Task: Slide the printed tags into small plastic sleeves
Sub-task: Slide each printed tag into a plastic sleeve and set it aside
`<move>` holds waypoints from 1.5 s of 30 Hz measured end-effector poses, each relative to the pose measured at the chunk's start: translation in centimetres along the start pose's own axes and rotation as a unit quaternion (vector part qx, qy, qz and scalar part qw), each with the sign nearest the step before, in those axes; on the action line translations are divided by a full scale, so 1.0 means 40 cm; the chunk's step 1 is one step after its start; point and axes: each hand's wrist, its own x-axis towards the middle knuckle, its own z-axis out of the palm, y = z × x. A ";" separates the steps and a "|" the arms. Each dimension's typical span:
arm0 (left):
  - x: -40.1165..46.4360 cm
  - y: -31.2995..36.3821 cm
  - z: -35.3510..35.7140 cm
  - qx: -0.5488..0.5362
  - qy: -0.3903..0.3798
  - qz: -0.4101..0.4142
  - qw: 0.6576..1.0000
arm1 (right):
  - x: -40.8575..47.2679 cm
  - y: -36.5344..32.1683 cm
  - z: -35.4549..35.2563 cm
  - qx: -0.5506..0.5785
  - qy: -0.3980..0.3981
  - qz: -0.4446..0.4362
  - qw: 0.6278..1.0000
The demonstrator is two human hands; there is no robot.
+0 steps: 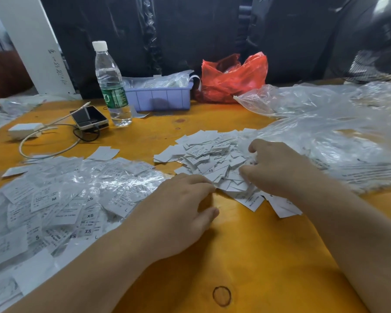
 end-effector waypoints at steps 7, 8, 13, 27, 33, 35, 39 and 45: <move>0.003 0.007 -0.004 -0.071 0.099 -0.001 0.993 | 0.032 0.022 -0.001 -0.051 0.075 0.034 0.995; 0.003 0.007 -0.004 -0.086 0.112 -0.004 0.990 | 0.034 0.027 -0.001 -0.045 0.065 0.046 0.996; -0.001 0.006 -0.008 -0.149 0.162 -0.034 0.975 | 0.024 0.029 0.005 -0.012 -0.007 0.044 0.999; 0.001 0.010 -0.008 -0.191 0.183 -0.062 0.963 | 0.002 0.006 -0.008 0.060 0.142 -0.083 0.985; 0.000 0.009 -0.013 -0.200 0.202 -0.077 0.956 | -0.004 0.001 -0.023 0.168 0.259 -0.137 0.941; 0.000 0.010 -0.014 -0.200 0.208 -0.081 0.954 | -0.008 -0.005 -0.031 0.215 0.273 -0.150 0.926; -0.001 0.009 -0.017 -0.211 0.218 -0.092 0.949 | -0.014 -0.020 -0.021 0.371 0.179 -0.131 0.902; 0.002 0.012 -0.019 -0.227 0.231 -0.096 0.941 | -0.014 -0.028 -0.009 0.538 0.014 -0.094 0.837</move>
